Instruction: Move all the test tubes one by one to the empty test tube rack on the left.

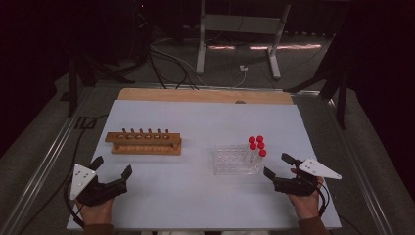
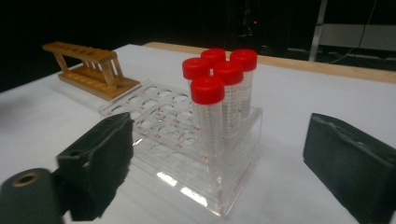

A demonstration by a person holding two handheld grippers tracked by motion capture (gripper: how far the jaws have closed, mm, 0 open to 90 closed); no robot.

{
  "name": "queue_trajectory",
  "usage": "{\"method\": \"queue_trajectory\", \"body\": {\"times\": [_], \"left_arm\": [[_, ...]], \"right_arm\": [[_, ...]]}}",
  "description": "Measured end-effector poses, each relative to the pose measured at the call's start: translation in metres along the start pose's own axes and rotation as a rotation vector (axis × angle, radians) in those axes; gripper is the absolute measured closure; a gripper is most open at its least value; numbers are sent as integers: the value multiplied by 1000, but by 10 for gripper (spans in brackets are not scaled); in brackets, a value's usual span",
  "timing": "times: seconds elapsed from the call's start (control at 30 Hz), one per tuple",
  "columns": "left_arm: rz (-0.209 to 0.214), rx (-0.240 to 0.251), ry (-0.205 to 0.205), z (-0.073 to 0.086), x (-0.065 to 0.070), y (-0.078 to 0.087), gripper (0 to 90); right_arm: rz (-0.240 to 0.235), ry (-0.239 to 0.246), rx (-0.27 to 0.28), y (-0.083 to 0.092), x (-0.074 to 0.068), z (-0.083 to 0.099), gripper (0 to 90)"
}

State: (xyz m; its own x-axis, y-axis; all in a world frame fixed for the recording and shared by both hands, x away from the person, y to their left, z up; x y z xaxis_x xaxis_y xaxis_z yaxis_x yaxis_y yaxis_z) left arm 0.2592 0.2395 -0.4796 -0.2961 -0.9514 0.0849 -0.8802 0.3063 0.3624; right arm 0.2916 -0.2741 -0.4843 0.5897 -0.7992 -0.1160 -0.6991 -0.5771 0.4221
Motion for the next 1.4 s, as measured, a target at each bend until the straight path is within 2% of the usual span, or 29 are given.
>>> {"method": "queue_trajectory", "body": {"times": [0.03,0.2,0.3,0.47,0.6,0.8,0.97,1.4], "left_arm": [[-1,-1,1,0,0,0,12],[0,-18,-12,2,3,-3,12],[-4,-20,-25,2,5,-3,11],[4,-35,-35,4,7,-6,11],[7,-37,-34,4,7,-6,12],[8,-43,-36,5,7,-7,11],[14,-49,-42,5,8,-8,12],[57,-69,-67,4,16,-11,12]], "right_arm": [[-13,-1,-7,-3,-2,-2,176],[-11,12,-35,-13,-3,-1,308],[-30,40,-71,-23,-5,2,484],[-29,49,-97,-32,-4,5,580],[8,78,-103,-37,-4,5,659],[38,102,-108,-41,-3,6,729],[55,112,-112,-42,-2,6,746],[49,108,-79,-36,-3,-2,750]]}}
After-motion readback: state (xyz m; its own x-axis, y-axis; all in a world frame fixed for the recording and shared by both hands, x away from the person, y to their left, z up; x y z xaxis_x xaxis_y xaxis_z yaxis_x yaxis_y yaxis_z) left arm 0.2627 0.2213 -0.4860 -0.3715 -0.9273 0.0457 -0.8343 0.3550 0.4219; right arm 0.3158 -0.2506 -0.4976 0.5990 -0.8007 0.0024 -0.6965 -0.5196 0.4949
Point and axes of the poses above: each handheld gripper's, and its own axes: y roughly backward along the jaws, z roughly out of its underside, x roughly to its right, the point moved 5 cm from there along -y, roughly forward along the jaws, and after that the axes turned 7 degrees about -x, right-handed, at the moved point
